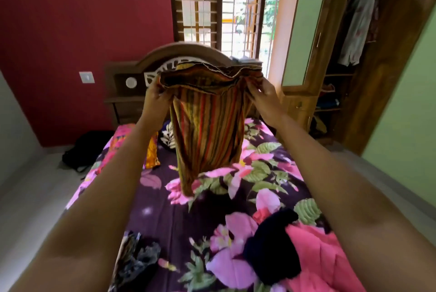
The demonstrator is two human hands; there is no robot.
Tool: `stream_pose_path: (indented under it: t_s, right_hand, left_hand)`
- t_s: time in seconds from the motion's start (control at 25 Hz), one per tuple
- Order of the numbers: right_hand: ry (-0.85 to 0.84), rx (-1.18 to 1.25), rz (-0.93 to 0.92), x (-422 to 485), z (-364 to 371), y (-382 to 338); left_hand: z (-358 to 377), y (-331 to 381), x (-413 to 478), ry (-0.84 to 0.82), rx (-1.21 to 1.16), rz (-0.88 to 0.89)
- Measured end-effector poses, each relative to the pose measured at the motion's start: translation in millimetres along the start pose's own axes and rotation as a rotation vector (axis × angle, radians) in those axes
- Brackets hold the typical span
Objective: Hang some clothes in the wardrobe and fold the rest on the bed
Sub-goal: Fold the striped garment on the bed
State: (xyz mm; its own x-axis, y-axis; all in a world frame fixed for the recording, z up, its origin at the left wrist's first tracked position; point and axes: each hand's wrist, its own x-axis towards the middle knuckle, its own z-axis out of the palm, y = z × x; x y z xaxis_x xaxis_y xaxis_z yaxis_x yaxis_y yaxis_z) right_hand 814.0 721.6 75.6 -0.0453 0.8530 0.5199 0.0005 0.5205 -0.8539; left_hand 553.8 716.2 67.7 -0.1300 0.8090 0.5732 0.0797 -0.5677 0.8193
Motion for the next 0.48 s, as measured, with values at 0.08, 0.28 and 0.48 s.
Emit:
stream_pose_path:
  t_s: [0.08,0.28,0.48]
  right_hand:
    - [0.002,-0.068,0.057,-42.5,-7.5,16.0]
    - [-0.181,-0.340,0.253,-154.2,-25.1,80.5]
    - [-0.471,-0.400,0.526,-271.1,-43.5,134.9]
  left_hand:
    - [-10.8,-19.3,-43.7,-0.045,0.182,0.001]
    - [-23.1,-76.3,-176.9,-0.227,0.297,-0.203]
    - [-42.9,-134.4,-312.6,-0.394,0.325,-0.459]
